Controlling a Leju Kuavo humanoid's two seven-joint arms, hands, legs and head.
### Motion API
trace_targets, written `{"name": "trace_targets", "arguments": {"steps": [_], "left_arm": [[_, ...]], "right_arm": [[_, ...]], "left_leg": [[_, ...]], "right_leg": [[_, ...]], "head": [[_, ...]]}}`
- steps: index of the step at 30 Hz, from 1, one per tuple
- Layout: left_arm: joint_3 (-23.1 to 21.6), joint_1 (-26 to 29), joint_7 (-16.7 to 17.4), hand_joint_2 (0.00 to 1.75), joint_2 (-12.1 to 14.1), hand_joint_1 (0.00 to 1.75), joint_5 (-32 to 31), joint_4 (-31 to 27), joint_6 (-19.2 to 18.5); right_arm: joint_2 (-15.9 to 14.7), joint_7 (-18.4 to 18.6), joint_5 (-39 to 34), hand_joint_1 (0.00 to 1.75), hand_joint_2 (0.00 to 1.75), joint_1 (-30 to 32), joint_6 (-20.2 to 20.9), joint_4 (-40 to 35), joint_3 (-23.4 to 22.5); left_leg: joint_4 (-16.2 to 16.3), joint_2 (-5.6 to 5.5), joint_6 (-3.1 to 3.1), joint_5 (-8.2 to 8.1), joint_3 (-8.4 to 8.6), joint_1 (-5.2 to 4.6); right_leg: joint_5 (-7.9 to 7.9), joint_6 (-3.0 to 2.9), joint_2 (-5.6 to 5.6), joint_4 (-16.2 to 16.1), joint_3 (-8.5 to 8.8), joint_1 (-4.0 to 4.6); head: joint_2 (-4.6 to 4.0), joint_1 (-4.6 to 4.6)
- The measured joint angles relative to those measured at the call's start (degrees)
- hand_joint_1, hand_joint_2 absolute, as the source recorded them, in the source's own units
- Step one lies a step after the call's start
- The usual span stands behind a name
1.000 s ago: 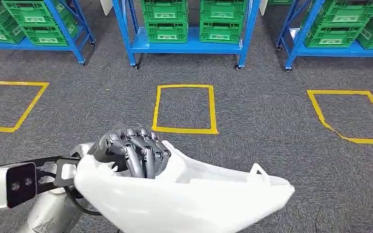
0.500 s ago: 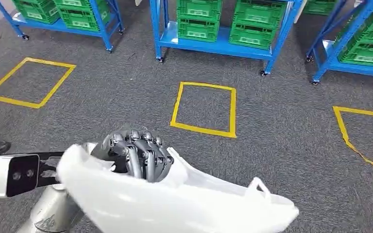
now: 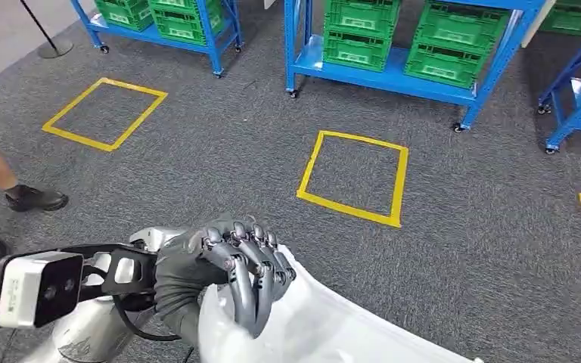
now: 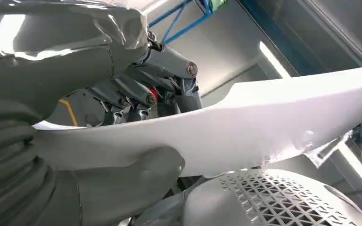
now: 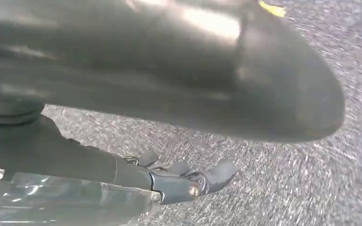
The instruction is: Take the parts from the cabinet and place them on the table.
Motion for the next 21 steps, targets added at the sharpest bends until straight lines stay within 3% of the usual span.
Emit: {"name": "trace_targets", "arguments": {"steps": [1, 2, 3, 4, 5, 6, 7, 8, 11, 12, 13, 14, 15, 17, 18, 19, 21], "left_arm": [[-0.2, 0.0, 0.1, 1.75, 0.1, 1.54, 0.0, 0.0, 0.1], [-0.5, 0.0, 0.2, 1.75, 0.2, 1.54, 0.0, 0.0, 0.2], [-0.7, 0.0, 0.2, 1.75, 0.4, 1.54, 0.0, 0.0, 0.4], [-0.8, 0.0, 0.2, 1.75, 0.4, 1.54, 0.0, 0.0, 0.5], [-0.9, 0.0, 0.2, 1.75, 0.5, 1.54, 0.0, 0.0, 0.6], [-1.1, -0.1, 0.2, 1.75, 0.6, 1.54, 0.0, 0.0, 0.7], [-1.2, -0.4, -0.2, 1.75, 0.6, 1.54, -0.1, 0.0, 0.7], [-1.3, -0.4, -0.8, 1.75, 0.6, 1.54, -0.3, 0.0, 0.6], [-1.6, -0.6, -1.6, 1.75, 0.8, 1.54, -0.3, 0.1, 0.4], [-1.6, -0.6, -1.6, 1.75, 0.8, 1.54, -0.2, 0.0, 0.4], [-1.7, -0.6, -1.6, 1.75, 0.7, 1.54, -0.2, 0.0, 0.3], [-1.8, -1.0, -1.6, 1.75, 0.6, 1.54, 0.1, 0.1, 0.1], [-2.0, -1.1, -1.6, 1.75, 0.5, 1.54, 0.5, 0.1, 0.0], [-2.3, -0.8, -1.2, 1.75, 0.6, 1.54, 1.2, 0.2, -0.1], [-2.4, -0.8, -0.9, 1.75, 0.6, 1.54, 1.5, 0.3, 0.0], [-2.5, -0.8, -0.5, 1.75, 0.6, 1.54, 1.7, 0.4, 0.0], [-2.8, -0.8, -0.1, 1.75, 0.5, 1.54, 2.1, 0.4, 0.1]], "right_arm": [[-0.1, 0.0, 0.2, 0.0, 0.0, 0.2, 0.1, 0.1, 0.1], [-0.2, 0.0, 0.4, 0.0, 0.0, 0.4, 0.3, 0.2, 0.1], [-0.2, 0.0, 0.5, 0.0, 0.0, 0.4, 0.5, 0.2, 0.3], [-0.2, 0.0, 0.7, 0.0, 0.0, 0.4, 0.6, 0.3, 0.4], [-0.2, 0.0, 0.7, 0.0, 0.0, 0.3, 0.6, 0.5, 0.5], [-0.2, 0.0, 0.7, 0.0, 0.0, 0.3, 0.6, 0.7, 0.5], [-0.2, 0.0, 0.7, 0.0, 0.0, 0.4, 0.6, 0.8, 0.6], [0.0, 0.0, 0.6, 0.0, 0.0, 0.4, 0.6, 1.1, 0.7], [-0.1, 0.3, 0.3, 0.0, 0.0, 0.3, 0.5, 1.7, 0.7], [-0.1, 0.3, 0.3, 0.0, 0.0, 0.1, 0.5, 1.9, 0.7], [-0.2, 0.2, 0.3, 0.0, 0.0, 0.0, 0.5, 2.1, 0.7], [-0.3, 0.0, 0.3, 0.0, 0.0, 0.1, 0.6, 2.4, 0.7], [-0.3, 0.1, 0.4, 0.0, 0.0, 0.2, 0.5, 2.6, 0.7], [-0.6, 0.1, 0.4, 0.0, 0.0, 0.6, 0.5, 2.6, 0.7], [-0.6, 0.1, 0.4, 0.0, 0.0, 0.6, 0.5, 2.7, 0.7], [-0.6, 0.1, 0.4, 0.0, 0.0, 0.5, 0.5, 2.7, 0.7], [-0.6, 0.1, 0.4, 0.0, 0.0, 0.3, 0.5, 2.8, 0.7]], "left_leg": [[4.4, 0.4, -0.22, -1.69, -2.21, 0.27], [7.4, 0.59, -0.41, -2.41, -3.87, 0.54], [7.7, 0.77, -0.45, -1.88, -4.07, 0.69], [5.2, 0.96, -0.4, -0.18, -2.9, 0.78], [0.5, 1.32, -0.23, 2.22, -0.46, 0.79], [-5.2, 2.5, 0.18, 4.47, 2.67, 0.63], [-9.5, 5.75, 0.8, 5.08, 5.1, 0.08], [-10.0, 6.95, 1.08, 4.47, 5.22, -0.38], [-10.3, 4.66, 1.54, 4.74, 4.83, -0.8], [-11.4, 3.72, 1.96, 5.42, 5.58, -0.65], [-12.4, 2.96, 2.06, 6.17, 6.58, -0.1], [-12.7, 2.38, 2.69, 6.61, 6.65, 0.01], [-12.7, 1.44, 2.67, 6.59, 6.52, 0.03], [-12.7, -0.62, 2.68, 6.61, 6.25, -0.21], [-12.5, -1.55, 2.67, 6.61, 6.14, -0.26], [-12.3, -2.42, 2.63, 6.58, 6.11, -0.25], [-11.5, -4.1, 2.18, 6.26, 6.04, -0.09]], "right_leg": [[-0.05, -0.07, -0.75, 0.0, -0.05, 0.1], [-0.09, -0.11, -1.56, 0.0, -0.08, 0.12], [-0.1, -0.11, -2.21, 0.0, -0.07, 0.13], [-0.14, -0.13, -2.88, 0.0, -0.04, 0.15], [-0.17, -0.12, -3.48, 0.0, 0.01, 0.2], [-0.27, 0.03, -4.06, 0.0, 0.13, 0.3], [-0.28, 0.06, -4.52, 0.0, 0.31, 0.35], [-0.47, 0.44, -5.1, 0.0, 0.32, 0.9], [-0.36, 1.18, -7.14, -0.6, 0.82, 0.5], [-0.4, 1.65, -7.8, -1.1, 1.32, 0.69], [-1.06, 1.61, -5.32, -0.2, 0.89, 0.33], [-2.9, 1.07, -2.48, 2.9, -0.43, 0.24], [-4.61, 0.72, -1.0, 7.1, -2.33, 0.27], [-7.42, 0.56, -0.1, 15.1, -6.51, 0.34], [-7.23, 0.87, 0.02, 16.0, -7.21, 0.36], [-6.04, 1.38, 0.06, 14.2, -6.46, 0.34], [-1.66, 2.71, 0.68, 4.6, -2.0, 0.05]], "head": [[0.0, -0.11], [0.0, -0.09], [0.0, -0.06], [0.0, -0.11], [0.0, -0.09], [0.0, -0.13], [0.0, -0.09], [0.0, 0.09], [0.0, -0.02], [0.0, 0.02], [0.0, 0.13], [0.0, 0.13], [0.0, 0.59], [0.0, 0.79], [0.0, 0.79], [0.0, 0.79], [0.0, 0.79]]}}
